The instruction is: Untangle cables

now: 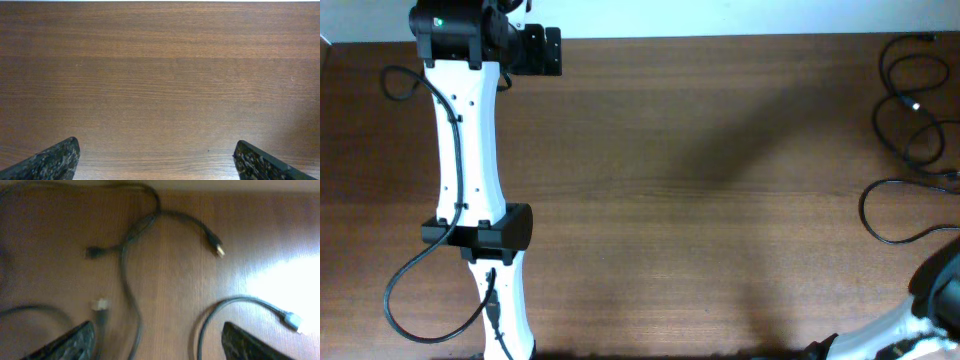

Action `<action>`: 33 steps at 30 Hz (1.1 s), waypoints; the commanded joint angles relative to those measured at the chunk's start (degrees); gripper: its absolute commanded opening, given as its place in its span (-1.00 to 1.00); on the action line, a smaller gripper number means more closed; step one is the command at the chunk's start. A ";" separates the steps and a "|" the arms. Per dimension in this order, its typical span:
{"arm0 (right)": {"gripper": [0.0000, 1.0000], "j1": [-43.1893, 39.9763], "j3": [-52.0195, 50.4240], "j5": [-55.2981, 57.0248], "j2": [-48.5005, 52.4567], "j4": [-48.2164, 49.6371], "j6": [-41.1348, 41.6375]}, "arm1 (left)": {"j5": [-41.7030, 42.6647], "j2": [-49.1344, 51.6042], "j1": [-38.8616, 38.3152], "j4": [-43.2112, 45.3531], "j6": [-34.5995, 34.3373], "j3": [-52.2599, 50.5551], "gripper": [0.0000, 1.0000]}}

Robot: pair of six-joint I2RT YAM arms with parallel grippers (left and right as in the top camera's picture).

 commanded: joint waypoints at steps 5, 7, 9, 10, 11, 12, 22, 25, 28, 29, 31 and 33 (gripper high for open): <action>0.52 19.76 8.52 -9.70 -11.32 -1.03 -21.00 | 0.57 -0.35 -0.11 0.11 0.92 0.04 0.98; 0.57 29.22 8.55 -18.36 -11.72 2.91 -31.39 | 0.57 -0.35 -0.11 0.24 0.92 0.04 0.98; 0.63 36.04 8.52 -25.53 -11.72 6.56 -37.70 | 0.57 -0.35 -0.07 0.59 0.92 0.04 0.98; 0.71 39.10 8.52 -27.71 -11.72 8.24 -40.06 | 0.57 -0.35 -0.07 0.57 0.92 0.04 0.98; 0.79 41.70 8.52 -28.37 -11.72 9.55 -41.48 | 0.57 -0.35 -0.07 0.57 0.92 0.04 0.98; 0.82 44.09 8.52 -28.76 -11.72 10.21 -42.88 | 0.57 -0.35 -0.07 0.55 0.92 0.04 0.98; 0.98 45.05 8.52 -27.17 -11.43 8.66 -47.65 | 0.57 -0.35 -0.07 0.55 0.92 0.04 0.98; 0.97 45.00 8.50 -27.19 -11.21 7.65 -47.65 | 0.57 -0.35 -0.07 0.52 0.92 0.04 0.98; 0.97 45.00 8.50 -27.19 -11.21 6.34 -47.63 | 0.57 -0.35 -0.07 0.52 0.92 0.04 0.98; 0.98 45.00 8.50 -27.19 -11.21 6.34 -47.63 | 0.57 -0.33 -0.07 0.52 0.92 0.04 0.98; 0.98 45.00 8.50 -27.21 -11.21 6.34 -47.63 | 0.57 -0.35 -0.07 0.52 0.92 0.04 0.98; 0.98 45.07 8.50 -27.19 -11.21 6.34 -47.63 | 0.57 -0.35 -0.07 0.52 0.90 0.04 0.98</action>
